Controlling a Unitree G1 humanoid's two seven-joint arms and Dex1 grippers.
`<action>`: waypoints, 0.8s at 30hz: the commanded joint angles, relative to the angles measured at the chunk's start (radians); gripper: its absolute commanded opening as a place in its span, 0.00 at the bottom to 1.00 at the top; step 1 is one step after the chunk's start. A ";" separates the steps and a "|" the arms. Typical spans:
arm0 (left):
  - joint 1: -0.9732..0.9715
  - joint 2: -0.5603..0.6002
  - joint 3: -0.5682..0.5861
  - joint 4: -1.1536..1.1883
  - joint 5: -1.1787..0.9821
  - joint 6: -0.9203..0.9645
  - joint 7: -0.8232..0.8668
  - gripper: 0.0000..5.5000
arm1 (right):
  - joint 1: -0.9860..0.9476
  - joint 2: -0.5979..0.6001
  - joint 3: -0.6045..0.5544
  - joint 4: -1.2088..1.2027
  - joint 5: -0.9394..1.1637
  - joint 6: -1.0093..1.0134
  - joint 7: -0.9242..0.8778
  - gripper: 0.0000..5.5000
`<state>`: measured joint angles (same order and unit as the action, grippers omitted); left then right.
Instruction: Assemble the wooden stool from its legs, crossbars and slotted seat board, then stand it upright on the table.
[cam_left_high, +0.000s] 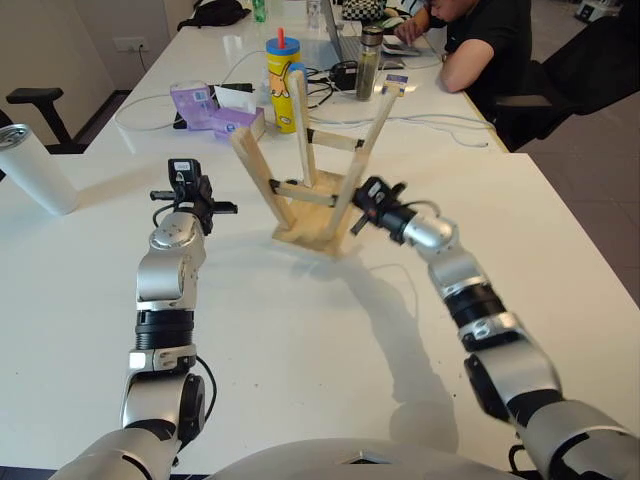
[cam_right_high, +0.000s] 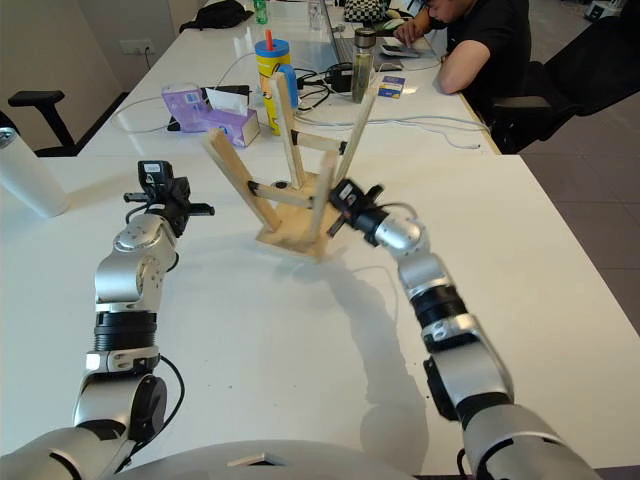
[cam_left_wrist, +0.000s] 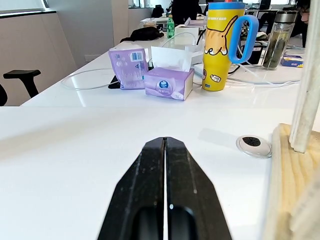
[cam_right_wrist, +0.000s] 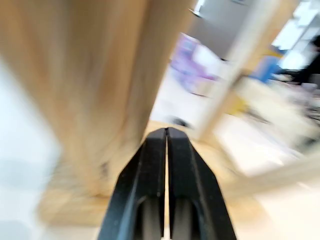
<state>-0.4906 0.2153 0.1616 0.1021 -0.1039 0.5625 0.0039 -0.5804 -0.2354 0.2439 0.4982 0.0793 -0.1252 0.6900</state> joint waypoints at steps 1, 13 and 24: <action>0.022 0.015 0.004 0.021 0.013 0.022 -0.001 0.00 | 0.107 0.000 0.101 -0.336 0.188 0.222 0.253 0.00; 0.041 0.107 -0.005 0.271 0.080 -0.144 -0.030 0.00 | -0.215 0.185 -0.332 -0.664 0.486 0.469 -0.258 0.00; -0.106 0.164 -0.156 0.683 0.175 -0.406 -0.267 0.00 | -0.139 -0.040 -0.160 0.112 -0.070 0.416 -0.535 0.00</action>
<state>-0.5268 0.3640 0.0541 0.6424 0.0433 0.2316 -0.1695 -0.8465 -0.2530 -0.0440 0.3652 0.1430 0.2988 0.1360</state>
